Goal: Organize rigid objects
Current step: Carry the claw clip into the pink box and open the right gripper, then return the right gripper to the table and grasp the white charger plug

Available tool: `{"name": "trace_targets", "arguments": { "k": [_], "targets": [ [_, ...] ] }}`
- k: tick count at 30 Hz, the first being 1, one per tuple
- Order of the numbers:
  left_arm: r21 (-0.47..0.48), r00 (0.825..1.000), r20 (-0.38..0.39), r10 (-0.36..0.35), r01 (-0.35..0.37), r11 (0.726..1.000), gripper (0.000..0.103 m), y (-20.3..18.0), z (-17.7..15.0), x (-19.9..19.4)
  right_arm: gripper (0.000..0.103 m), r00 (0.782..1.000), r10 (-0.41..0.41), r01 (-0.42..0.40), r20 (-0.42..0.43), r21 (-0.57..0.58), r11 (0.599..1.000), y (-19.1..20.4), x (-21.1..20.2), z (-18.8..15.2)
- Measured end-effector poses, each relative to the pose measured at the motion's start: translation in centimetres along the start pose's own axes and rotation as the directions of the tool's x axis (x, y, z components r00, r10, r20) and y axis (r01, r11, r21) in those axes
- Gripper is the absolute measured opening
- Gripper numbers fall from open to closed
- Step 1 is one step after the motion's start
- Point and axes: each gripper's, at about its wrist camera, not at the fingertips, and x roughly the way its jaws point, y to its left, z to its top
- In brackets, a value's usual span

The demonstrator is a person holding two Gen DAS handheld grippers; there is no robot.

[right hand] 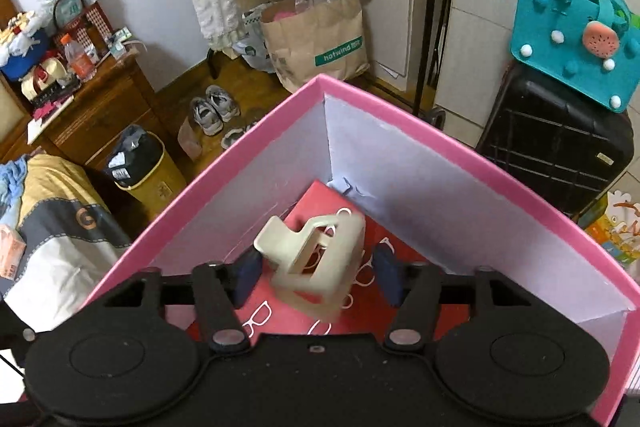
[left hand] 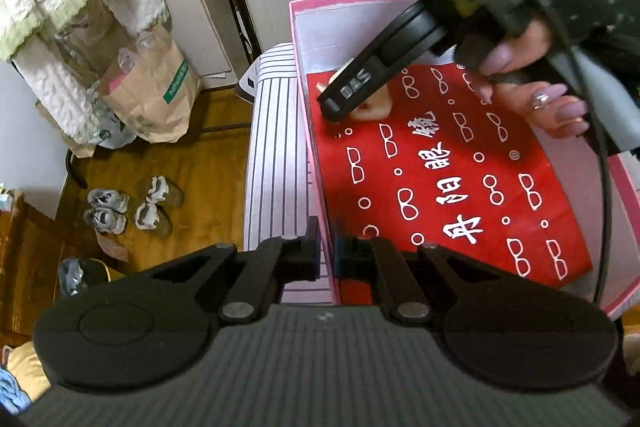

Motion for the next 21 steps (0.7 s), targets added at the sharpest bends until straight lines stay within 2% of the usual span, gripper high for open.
{"name": "trace_targets", "arguments": {
  "k": [6, 10, 13, 14, 17, 21],
  "targets": [
    [-0.017, 1.000, -0.010, -0.017, 0.017, 1.000, 0.005, 0.2, -0.2, -0.3, 0.075, 0.988, 0.074, -0.080, 0.139, 0.035, 0.996, -1.2, -8.0, -1.5],
    [-0.031, 1.000, -0.019, -0.023, 0.022, 0.999, 0.005, 0.3, -0.3, -0.3, 0.076, 0.970, 0.121, -0.126, 0.211, 0.014, 0.992, -2.5, -14.5, -5.3],
    [-0.045, 0.999, -0.026, -0.027, 0.025, 0.999, 0.007, 0.3, -0.2, -0.3, 0.082, 0.962, 0.128, -0.130, 0.241, -0.010, 0.991, -3.2, -17.4, -8.6],
    [-0.051, 0.999, -0.031, -0.030, 0.028, 0.998, 0.008, 0.3, -0.1, -0.3, 0.085, 0.961, 0.116, -0.116, 0.249, -0.016, 0.993, -3.4, -18.2, -9.7],
    [-0.052, 0.999, -0.033, -0.021, 0.019, 0.998, 0.008, 0.1, -0.1, -0.3, 0.085, 0.950, 0.033, -0.024, 0.309, -0.033, 0.999, -4.2, -20.1, -12.9],
    [-0.053, 0.999, -0.032, -0.011, 0.009, 0.999, 0.008, -0.2, -0.1, -0.4, 0.085, 0.936, -0.069, 0.082, 0.346, -0.025, 0.996, -5.6, -21.3, -16.6]
  ]
}}
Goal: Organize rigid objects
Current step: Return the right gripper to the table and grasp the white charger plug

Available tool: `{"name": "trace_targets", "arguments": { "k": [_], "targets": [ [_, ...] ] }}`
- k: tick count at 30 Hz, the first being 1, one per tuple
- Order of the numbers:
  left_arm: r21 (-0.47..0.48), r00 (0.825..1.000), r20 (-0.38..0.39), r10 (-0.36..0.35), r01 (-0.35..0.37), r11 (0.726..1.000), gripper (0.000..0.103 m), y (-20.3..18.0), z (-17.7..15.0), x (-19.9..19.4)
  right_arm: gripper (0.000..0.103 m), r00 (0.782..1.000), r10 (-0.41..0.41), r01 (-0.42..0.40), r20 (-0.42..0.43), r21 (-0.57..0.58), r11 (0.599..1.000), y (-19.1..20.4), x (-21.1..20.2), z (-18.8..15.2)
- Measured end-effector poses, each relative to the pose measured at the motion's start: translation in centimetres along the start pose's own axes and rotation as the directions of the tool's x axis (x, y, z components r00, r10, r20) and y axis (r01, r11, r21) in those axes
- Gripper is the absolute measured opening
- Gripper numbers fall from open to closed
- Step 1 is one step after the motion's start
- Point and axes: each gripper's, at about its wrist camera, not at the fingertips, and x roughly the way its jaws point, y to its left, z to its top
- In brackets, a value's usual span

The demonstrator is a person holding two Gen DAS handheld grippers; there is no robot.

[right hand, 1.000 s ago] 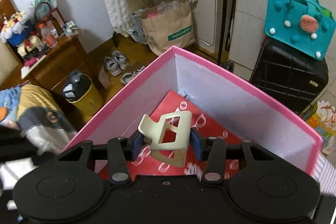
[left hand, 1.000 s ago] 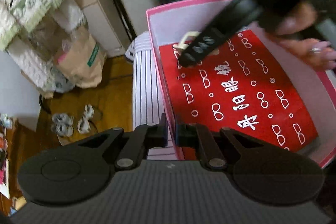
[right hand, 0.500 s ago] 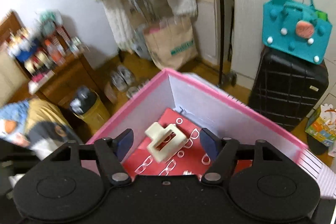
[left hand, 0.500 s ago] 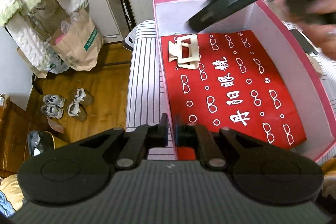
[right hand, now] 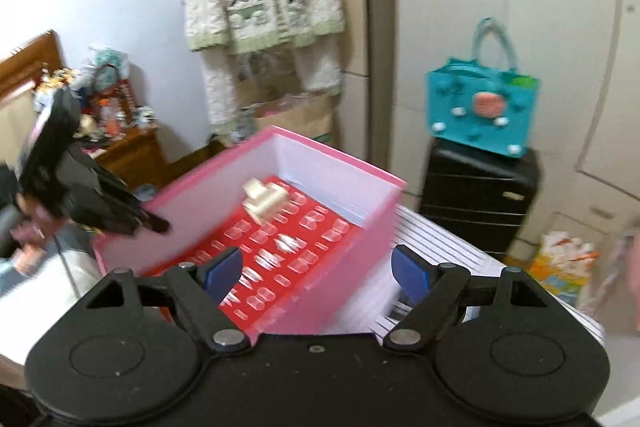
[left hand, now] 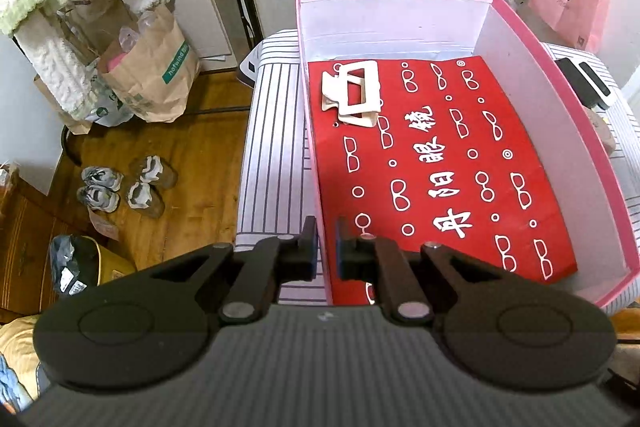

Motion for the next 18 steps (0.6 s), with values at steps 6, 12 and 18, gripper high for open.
{"name": "trace_targets", "arguments": {
  "k": [6, 12, 18],
  "targets": [
    [-0.006, 1.000, 0.012, 0.014, -0.014, 1.000, 0.008, 0.0, -0.2, -0.2, 0.085, 0.992, -0.081, 0.076, 0.097, 0.056, 0.996, -3.0, -2.2, -6.2],
    [-0.020, 1.000, 0.008, 0.027, -0.027, 0.999, 0.008, -0.2, -0.2, -0.2, 0.085, 0.996, -0.090, 0.088, 0.018, 0.095, 0.992, -4.8, -1.0, -10.8],
    [-0.026, 0.999, -0.005, 0.043, -0.043, 0.999, 0.008, -0.4, 0.4, -0.2, 0.084, 0.996, -0.018, 0.028, -0.088, 0.104, 0.994, -4.2, 1.0, -13.8]
  ]
}}
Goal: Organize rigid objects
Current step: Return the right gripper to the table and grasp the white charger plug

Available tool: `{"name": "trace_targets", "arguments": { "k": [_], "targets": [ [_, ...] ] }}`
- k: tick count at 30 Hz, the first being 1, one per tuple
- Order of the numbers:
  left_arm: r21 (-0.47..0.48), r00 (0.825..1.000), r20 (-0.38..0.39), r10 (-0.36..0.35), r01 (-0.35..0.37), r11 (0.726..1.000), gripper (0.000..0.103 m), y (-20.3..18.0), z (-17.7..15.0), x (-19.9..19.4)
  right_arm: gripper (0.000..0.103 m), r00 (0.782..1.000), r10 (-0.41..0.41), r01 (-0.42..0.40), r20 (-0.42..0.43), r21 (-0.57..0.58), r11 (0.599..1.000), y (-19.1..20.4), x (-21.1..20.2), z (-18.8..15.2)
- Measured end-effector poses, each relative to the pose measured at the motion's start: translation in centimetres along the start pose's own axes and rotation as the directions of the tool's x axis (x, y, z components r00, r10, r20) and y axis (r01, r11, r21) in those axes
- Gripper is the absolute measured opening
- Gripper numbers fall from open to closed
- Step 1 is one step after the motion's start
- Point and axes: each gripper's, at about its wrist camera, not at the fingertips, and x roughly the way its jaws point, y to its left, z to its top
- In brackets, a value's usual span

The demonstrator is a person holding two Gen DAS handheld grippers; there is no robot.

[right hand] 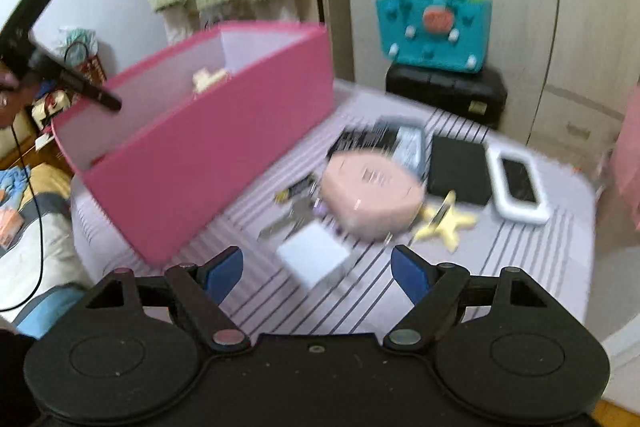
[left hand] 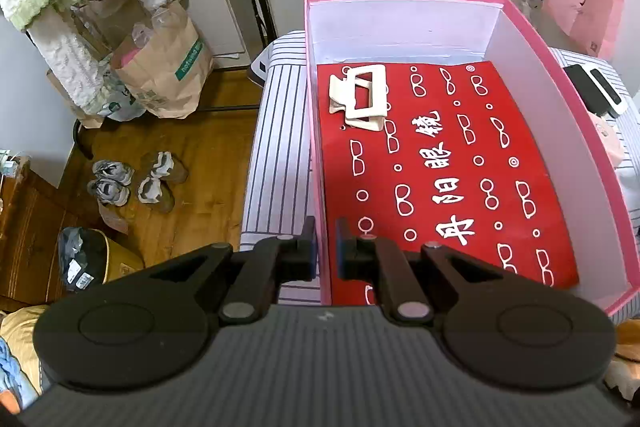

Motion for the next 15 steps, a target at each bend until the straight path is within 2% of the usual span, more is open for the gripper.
{"name": "trace_targets", "arguments": {
  "k": [3, 5, 7, 15],
  "targets": [
    [-0.013, 1.000, -0.004, -0.001, 0.001, 1.000, 0.008, 0.1, 0.2, 0.2, 0.081, 1.000, -0.011, 0.011, -0.015, 0.010, 1.000, 0.3, 1.1, -1.1],
    [-0.023, 1.000, -0.004, -0.001, 0.001, 1.000, 0.008, 0.2, 0.3, 0.2, 0.073, 0.999, -0.030, 0.031, -0.026, 0.011, 0.999, 0.6, 2.0, -1.4],
    [-0.035, 1.000, -0.006, -0.001, 0.001, 0.999, 0.008, 0.2, 0.3, 0.3, 0.070, 0.999, -0.043, 0.043, -0.032, 0.007, 0.999, 0.8, 2.6, -1.7],
    [-0.031, 0.999, -0.021, -0.025, 0.024, 0.999, 0.008, 0.1, 0.4, 0.2, 0.070, 0.997, -0.071, 0.071, -0.018, -0.016, 0.997, 1.0, 4.3, -1.3]
  ]
}}
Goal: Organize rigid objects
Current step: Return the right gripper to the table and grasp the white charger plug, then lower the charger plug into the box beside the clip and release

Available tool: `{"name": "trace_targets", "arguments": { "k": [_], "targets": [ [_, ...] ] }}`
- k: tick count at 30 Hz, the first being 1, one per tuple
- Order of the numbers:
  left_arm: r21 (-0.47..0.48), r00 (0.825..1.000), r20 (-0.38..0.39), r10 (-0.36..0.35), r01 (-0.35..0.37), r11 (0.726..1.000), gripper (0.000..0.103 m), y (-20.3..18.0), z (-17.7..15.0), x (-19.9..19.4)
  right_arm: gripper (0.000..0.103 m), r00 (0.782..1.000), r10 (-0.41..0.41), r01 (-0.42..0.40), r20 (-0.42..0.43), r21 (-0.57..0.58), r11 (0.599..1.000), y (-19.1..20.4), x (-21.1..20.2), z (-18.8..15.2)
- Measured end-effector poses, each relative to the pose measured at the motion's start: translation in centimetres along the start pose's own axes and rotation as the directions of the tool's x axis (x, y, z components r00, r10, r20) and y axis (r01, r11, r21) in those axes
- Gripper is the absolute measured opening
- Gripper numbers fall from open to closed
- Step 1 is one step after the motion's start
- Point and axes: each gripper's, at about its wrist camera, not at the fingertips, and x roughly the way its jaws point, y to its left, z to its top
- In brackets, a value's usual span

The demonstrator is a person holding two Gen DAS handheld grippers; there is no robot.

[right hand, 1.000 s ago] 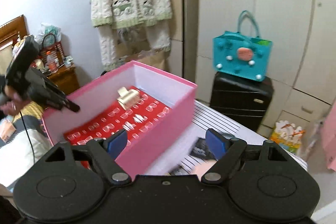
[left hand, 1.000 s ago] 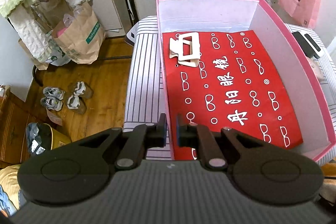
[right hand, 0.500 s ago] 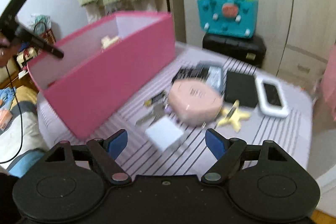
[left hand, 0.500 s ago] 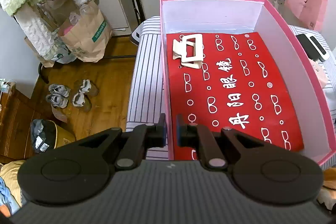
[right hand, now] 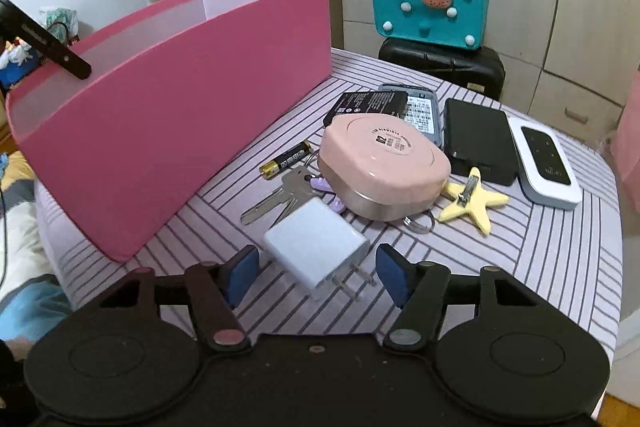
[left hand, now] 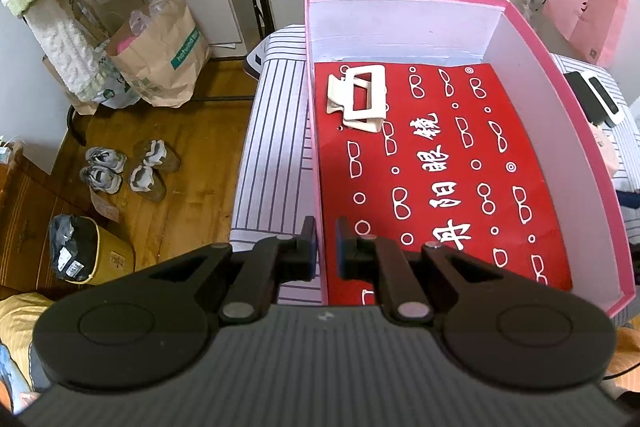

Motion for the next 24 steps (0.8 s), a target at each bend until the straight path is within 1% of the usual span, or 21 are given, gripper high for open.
{"name": "trace_targets", "arguments": {
  "k": [3, 4, 5, 7, 9, 11, 13, 16, 18, 21, 24],
  "targets": [
    [-0.003, 1.000, 0.000, -0.004, 0.004, 1.000, 0.008, 0.2, 0.0, 0.3, 0.070, 0.999, -0.028, 0.028, 0.026, -0.012, 1.000, 0.3, 0.3, -0.1],
    [-0.004, 1.000, 0.001, -0.005, 0.005, 1.000, 0.008, 0.3, 0.0, 0.4, 0.064, 0.999, -0.031, 0.031, 0.025, -0.017, 0.999, 0.4, 0.3, 0.0],
    [-0.006, 1.000, 0.002, -0.007, 0.007, 1.000, 0.008, 0.4, 0.0, 0.4, 0.063, 1.000, -0.021, 0.021, 0.021, -0.018, 1.000, 0.4, 0.2, 0.1],
    [-0.009, 1.000, 0.009, -0.013, 0.013, 1.000, 0.008, 0.6, 0.1, 0.4, 0.063, 1.000, -0.024, 0.024, 0.006, -0.022, 0.999, 0.6, -0.1, 0.3],
    [-0.004, 1.000, 0.025, -0.011, 0.011, 1.000, 0.005, 0.7, 0.0, 0.2, 0.063, 0.999, -0.038, 0.038, 0.018, -0.028, 0.999, 0.6, -0.5, 0.4],
    [0.000, 0.999, 0.044, -0.017, 0.017, 1.000, 0.004, 0.9, 0.1, 0.0, 0.063, 0.999, -0.036, 0.036, 0.032, -0.006, 0.999, 0.4, -1.3, 0.8],
    [-0.005, 0.998, 0.050, -0.029, 0.029, 1.000, 0.004, 1.1, 0.3, -0.1, 0.063, 0.999, -0.019, 0.018, 0.043, 0.015, 1.000, 0.2, -2.1, 1.4],
    [-0.005, 0.997, 0.071, -0.014, 0.015, 1.000, 0.003, 1.3, 0.5, -0.1, 0.063, 0.997, 0.007, -0.009, 0.071, 0.022, 1.000, 0.3, -3.7, 2.8],
    [-0.008, 0.997, 0.071, -0.015, 0.016, 1.000, 0.003, 1.5, 0.6, 0.1, 0.063, 0.994, 0.036, -0.038, 0.104, 0.015, 0.999, 0.6, -4.8, 4.2],
    [-0.014, 0.998, 0.062, -0.032, 0.032, 0.999, 0.003, 1.5, 0.8, 0.2, 0.063, 0.983, 0.097, -0.096, 0.157, -0.017, 0.995, 1.5, -6.3, 6.9],
    [-0.004, 0.998, 0.053, -0.040, 0.041, 0.999, 0.003, 1.4, 0.8, 0.3, 0.063, 0.966, 0.176, -0.165, 0.190, -0.074, 0.983, 2.9, -6.7, 10.4]
  ]
}}
